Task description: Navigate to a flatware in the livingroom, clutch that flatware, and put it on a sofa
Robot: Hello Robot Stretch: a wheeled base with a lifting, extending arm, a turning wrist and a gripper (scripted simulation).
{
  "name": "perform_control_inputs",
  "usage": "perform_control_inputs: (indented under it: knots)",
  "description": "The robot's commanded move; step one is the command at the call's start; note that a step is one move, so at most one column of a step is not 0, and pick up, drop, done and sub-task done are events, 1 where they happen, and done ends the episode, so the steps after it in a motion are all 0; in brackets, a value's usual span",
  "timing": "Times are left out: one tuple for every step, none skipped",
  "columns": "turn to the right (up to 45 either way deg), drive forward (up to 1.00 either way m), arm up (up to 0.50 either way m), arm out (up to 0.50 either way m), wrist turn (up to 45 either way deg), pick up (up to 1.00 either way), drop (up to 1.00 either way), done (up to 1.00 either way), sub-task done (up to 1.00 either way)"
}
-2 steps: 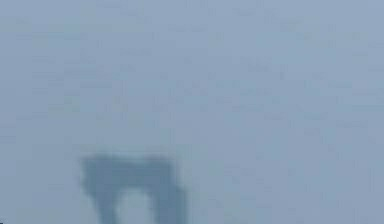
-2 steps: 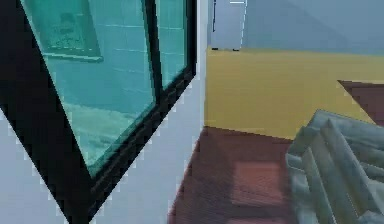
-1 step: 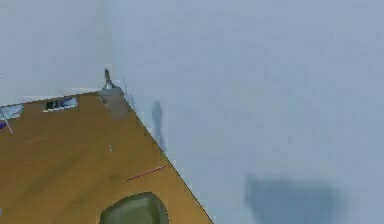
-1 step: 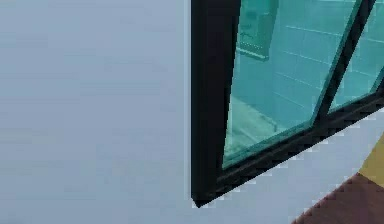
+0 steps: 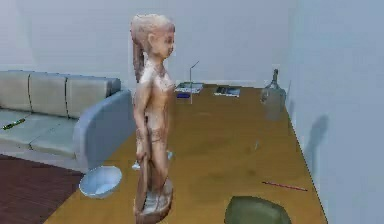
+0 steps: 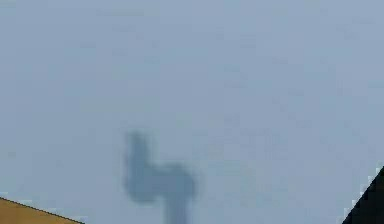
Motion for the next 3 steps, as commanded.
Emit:
perform_control_inputs:
  knots:
    - [-45.0, 0.00, 0.00, 0.00, 0.0, 0.00, 0.00, 0.00, 0.00]
    - [-18.0, 0.00, 0.00, 0.00, 0.0, 0.00, 0.00, 0.00, 0.00]
    - [0.0, 0.00, 0.50, 0.00, 0.0, 0.00, 0.00, 0.00, 0.00]
